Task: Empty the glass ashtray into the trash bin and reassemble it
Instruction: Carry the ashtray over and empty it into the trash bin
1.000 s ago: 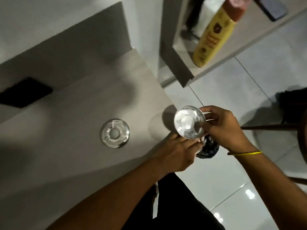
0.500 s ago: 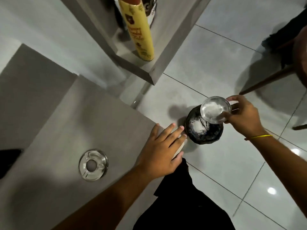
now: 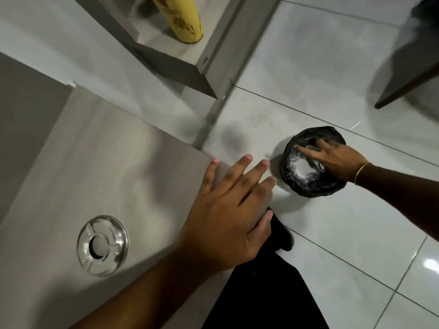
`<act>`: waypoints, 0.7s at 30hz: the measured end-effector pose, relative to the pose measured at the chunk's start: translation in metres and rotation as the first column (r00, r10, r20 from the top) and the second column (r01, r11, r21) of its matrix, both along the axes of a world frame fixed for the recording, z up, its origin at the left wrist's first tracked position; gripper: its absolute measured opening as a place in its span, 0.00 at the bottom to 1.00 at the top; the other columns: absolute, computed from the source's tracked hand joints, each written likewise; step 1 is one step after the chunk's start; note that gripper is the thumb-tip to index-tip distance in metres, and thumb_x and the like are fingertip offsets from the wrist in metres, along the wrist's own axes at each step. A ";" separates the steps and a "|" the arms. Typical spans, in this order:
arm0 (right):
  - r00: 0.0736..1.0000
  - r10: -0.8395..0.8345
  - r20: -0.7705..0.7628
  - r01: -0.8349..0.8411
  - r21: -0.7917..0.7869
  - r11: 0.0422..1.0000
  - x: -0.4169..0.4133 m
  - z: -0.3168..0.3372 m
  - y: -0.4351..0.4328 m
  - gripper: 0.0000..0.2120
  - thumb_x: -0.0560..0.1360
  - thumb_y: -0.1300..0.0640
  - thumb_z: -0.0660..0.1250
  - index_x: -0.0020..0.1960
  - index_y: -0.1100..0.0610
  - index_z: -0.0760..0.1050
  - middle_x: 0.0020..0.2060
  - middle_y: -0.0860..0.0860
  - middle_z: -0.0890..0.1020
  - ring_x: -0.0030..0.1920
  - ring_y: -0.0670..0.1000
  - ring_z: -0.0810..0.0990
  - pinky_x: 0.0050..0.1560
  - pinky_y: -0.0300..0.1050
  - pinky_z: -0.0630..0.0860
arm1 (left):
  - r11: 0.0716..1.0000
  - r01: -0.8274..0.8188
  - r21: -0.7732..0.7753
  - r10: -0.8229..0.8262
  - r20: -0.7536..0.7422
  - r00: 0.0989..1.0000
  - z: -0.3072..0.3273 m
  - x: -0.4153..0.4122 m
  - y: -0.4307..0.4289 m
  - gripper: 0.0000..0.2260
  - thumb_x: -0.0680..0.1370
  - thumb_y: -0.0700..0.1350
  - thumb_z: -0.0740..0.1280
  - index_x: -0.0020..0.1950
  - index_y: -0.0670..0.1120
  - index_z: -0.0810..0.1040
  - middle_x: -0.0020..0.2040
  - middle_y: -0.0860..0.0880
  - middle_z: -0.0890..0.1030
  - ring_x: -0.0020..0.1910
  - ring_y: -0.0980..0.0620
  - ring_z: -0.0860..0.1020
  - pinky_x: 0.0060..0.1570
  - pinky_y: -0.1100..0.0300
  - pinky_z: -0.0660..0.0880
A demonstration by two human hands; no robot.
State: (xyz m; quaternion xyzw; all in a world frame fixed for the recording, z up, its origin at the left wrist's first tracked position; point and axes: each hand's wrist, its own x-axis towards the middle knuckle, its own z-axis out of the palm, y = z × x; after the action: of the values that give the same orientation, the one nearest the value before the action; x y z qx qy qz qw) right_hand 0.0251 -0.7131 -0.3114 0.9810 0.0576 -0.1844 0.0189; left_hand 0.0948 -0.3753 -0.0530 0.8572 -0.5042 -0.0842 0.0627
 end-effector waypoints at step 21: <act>0.937 0.226 -0.268 -0.314 -0.358 0.879 0.028 -0.073 0.007 0.33 0.79 0.63 0.55 0.84 0.56 0.55 0.60 0.57 0.80 0.46 0.56 0.83 0.42 0.48 0.76 | 0.998 -0.020 -0.058 0.019 -0.010 1.000 0.001 -0.002 -0.001 0.24 0.83 0.55 0.67 0.77 0.48 0.78 0.83 0.48 0.73 0.85 0.46 0.67 0.84 0.34 0.58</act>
State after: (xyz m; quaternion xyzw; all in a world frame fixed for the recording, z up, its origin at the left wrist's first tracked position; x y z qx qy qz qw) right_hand 0.0531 -0.7059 -0.3842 0.9127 0.1579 -0.2942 0.2358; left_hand 0.0924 -0.3760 -0.0518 0.8595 -0.4977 -0.0730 0.0907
